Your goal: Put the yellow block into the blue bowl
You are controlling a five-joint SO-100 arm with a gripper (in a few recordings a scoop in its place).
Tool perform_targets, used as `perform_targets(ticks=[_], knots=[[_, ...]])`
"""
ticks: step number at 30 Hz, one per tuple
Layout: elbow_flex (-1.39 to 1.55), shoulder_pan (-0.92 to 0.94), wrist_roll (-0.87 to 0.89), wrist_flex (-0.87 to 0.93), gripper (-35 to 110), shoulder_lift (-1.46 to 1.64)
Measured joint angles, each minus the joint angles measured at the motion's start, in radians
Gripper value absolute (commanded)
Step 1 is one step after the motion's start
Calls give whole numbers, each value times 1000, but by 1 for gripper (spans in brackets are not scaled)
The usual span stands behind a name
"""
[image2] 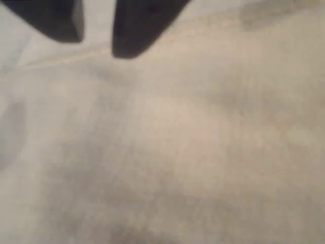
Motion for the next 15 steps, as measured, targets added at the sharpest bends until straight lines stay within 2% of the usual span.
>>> perform_targets(ticks=[9, 15], knots=[[-103, 0, -2, 0, 1, -20], [-353, -46, -2, 0, 1, -278]])
